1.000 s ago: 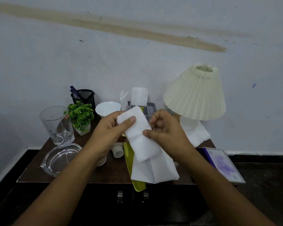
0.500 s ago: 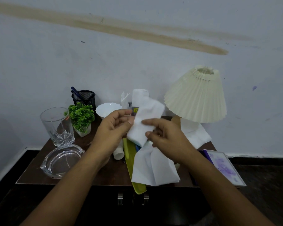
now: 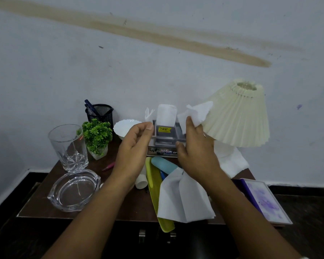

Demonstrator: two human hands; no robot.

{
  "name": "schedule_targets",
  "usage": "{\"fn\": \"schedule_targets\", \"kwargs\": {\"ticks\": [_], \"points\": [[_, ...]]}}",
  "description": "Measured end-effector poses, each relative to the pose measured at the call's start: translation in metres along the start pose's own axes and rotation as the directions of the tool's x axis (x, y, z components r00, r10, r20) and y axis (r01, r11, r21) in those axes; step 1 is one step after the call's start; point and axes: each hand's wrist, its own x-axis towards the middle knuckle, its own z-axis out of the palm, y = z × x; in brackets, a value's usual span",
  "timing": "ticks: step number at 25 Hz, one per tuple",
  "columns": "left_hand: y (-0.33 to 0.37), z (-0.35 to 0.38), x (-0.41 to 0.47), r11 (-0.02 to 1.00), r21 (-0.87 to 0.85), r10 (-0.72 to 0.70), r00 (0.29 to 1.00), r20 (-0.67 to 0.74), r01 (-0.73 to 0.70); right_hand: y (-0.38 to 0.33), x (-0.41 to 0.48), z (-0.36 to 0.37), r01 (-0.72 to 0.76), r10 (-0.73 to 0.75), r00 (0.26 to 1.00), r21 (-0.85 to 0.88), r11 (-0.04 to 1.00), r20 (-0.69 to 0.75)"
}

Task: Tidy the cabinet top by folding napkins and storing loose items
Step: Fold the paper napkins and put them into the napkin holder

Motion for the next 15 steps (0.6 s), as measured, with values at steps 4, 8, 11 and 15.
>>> {"fn": "schedule_targets", "kwargs": {"ticks": [4,8,11,15], "points": [[0.007,0.001,0.000,0.999,-0.041,-0.011,1.000,-0.006,0.011,-0.002,0.003,0.004,0.023,-0.023,0.999,-0.011,1.000,-0.045],[0.011,0.005,-0.002,0.998,-0.059,-0.017,1.000,0.008,0.017,0.003,0.005,0.008,-0.008,0.007,1.000,-0.070,0.998,-0.010],[0.011,0.007,-0.002,0.998,-0.055,-0.019,1.000,0.015,0.020,0.005,0.009,0.009,-0.022,0.021,1.000,-0.100,0.995,-0.012],[0.010,0.009,-0.002,0.999,-0.046,-0.020,1.000,0.013,0.020,0.010,0.014,0.013,-0.032,0.040,0.997,-0.103,0.994,0.069]]}}
